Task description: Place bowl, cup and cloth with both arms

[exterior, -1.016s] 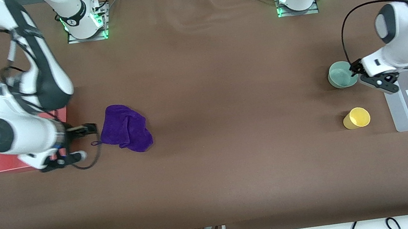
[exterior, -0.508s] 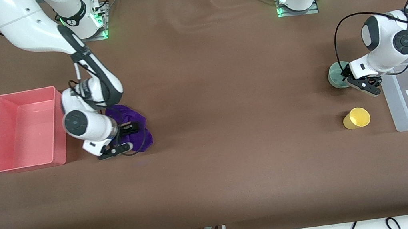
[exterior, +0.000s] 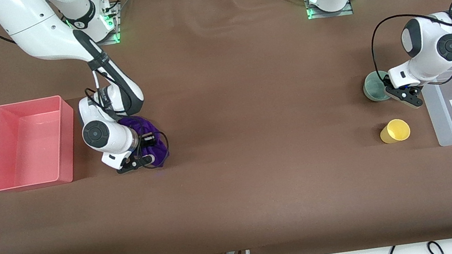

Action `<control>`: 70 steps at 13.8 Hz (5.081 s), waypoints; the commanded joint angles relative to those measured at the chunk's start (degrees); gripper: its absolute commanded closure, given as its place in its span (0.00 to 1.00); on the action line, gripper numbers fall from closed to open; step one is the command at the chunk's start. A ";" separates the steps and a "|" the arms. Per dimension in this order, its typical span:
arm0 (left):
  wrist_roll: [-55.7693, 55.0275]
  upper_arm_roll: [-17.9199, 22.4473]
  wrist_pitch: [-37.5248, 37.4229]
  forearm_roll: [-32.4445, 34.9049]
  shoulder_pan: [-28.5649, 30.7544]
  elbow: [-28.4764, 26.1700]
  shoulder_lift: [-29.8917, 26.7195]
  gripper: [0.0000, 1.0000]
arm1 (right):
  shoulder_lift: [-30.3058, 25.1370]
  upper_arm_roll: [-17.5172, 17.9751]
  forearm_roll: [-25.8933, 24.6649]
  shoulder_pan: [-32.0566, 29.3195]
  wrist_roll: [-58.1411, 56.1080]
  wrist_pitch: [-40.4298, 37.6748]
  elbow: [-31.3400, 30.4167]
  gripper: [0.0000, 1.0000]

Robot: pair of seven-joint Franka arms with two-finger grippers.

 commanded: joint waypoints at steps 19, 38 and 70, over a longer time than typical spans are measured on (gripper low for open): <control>24.71 -1.52 -20.59 0.59 20.16 46.20 23.57 0.23 | -9.10 -30.13 -3.22 -5.85 -45.41 -47.29 15.66 1.00; -20.03 -14.09 -25.26 -3.10 7.85 43.75 23.66 0.45 | -21.75 -16.15 -0.23 -6.91 -13.94 -56.59 30.47 0.00; 11.89 -14.17 -36.98 8.42 25.00 48.48 17.35 0.00 | -24.30 -15.63 -3.92 -6.29 -15.26 -53.24 30.49 0.00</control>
